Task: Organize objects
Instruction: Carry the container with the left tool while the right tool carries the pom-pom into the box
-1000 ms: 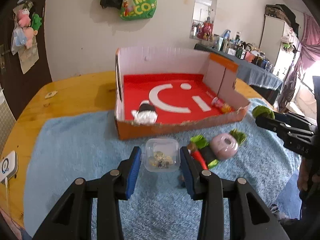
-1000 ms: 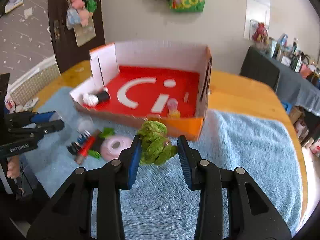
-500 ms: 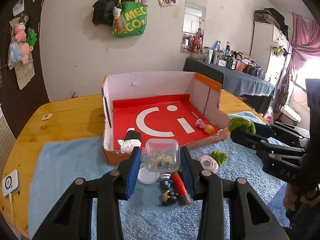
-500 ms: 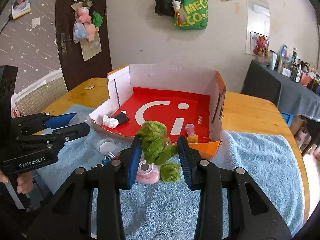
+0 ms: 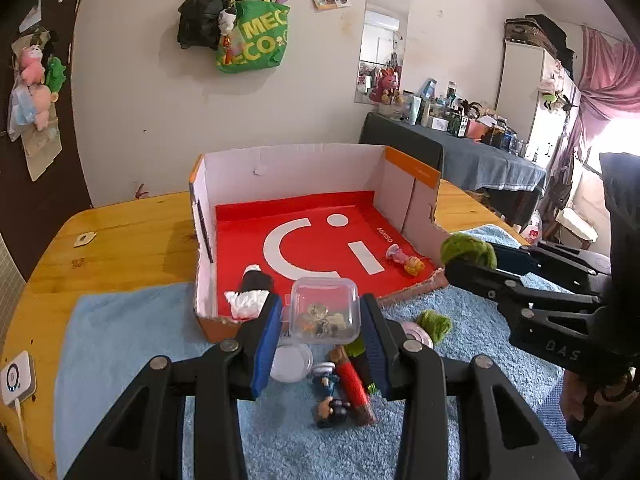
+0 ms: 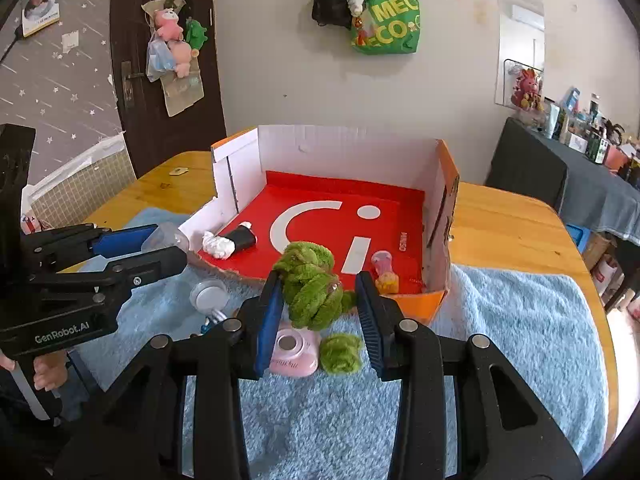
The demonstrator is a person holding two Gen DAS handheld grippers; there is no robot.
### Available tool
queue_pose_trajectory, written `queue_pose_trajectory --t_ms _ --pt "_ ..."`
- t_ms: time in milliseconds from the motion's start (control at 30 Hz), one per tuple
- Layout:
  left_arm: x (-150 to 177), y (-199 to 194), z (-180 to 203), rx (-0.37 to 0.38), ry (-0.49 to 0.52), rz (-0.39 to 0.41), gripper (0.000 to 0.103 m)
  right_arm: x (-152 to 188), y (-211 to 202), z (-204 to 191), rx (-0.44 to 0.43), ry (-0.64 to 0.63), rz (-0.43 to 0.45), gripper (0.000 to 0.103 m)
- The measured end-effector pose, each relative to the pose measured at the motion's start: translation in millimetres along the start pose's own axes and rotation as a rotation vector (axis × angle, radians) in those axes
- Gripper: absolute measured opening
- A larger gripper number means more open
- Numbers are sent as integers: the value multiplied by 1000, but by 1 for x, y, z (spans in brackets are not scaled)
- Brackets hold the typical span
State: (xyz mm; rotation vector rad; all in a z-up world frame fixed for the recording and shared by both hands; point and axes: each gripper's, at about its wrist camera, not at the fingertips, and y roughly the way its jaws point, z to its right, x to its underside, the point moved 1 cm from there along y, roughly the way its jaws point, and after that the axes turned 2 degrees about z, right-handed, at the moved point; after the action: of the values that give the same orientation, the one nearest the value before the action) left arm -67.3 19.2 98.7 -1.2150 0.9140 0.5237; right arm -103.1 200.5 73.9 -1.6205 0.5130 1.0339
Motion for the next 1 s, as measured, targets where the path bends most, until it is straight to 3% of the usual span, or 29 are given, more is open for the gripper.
queue_pose_trajectory --t_ms 300,467,700,1000 --pt "-23 34 -1 53 17 -80 41 -21 36 10 -16 -49 -89 35" --pt "-30 63 -4 70 50 -157 41 -29 70 14 -46 -79 -193 35" --pt "-30 100 -10 64 104 -246 41 -26 115 17 -115 -95 -351 35" --pt "-24 132 -19 85 124 -333 41 -23 138 17 -123 -141 -441 37"
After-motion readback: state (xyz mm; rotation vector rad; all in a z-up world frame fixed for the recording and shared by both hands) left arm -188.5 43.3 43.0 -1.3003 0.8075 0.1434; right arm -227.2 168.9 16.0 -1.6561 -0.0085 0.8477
